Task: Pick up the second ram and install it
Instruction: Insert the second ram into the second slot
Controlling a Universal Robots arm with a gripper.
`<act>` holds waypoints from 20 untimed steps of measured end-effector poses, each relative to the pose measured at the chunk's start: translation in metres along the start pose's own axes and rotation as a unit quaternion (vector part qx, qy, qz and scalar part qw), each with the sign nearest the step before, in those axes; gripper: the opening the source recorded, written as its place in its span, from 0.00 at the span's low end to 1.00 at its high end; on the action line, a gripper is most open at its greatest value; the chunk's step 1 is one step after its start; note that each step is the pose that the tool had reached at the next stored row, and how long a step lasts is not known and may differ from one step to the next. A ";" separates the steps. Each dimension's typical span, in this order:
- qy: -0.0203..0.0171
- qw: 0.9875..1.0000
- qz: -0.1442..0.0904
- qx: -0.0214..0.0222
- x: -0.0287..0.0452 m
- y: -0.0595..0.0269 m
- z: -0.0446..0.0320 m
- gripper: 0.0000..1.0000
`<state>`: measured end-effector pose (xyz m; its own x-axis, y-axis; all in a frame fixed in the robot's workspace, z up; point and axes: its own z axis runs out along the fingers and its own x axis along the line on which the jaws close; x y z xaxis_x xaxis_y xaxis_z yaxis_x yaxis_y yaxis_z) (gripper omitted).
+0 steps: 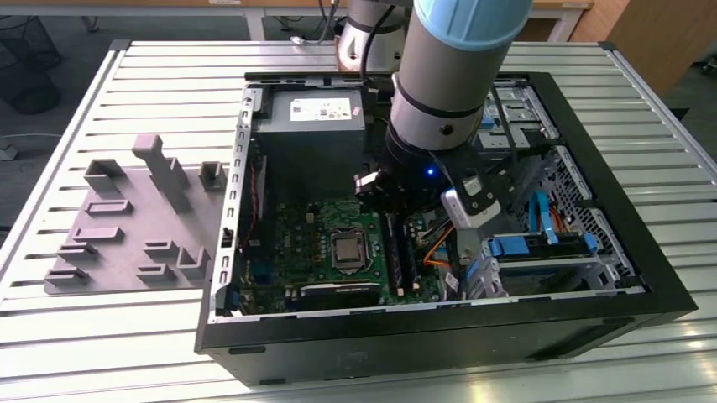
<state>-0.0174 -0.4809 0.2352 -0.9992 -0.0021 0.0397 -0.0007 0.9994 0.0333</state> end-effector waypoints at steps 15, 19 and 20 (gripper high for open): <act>0.000 1.000 0.000 0.000 0.0001 0.0000 0.0009 0.11; 0.000 1.000 0.000 0.000 -0.0001 -0.0003 0.0079 0.11; 0.000 1.000 0.000 0.000 -0.0002 -0.0003 0.0094 0.11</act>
<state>-0.0176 -0.4809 0.2258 -0.9992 -0.0021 0.0398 -0.0008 0.9994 0.0332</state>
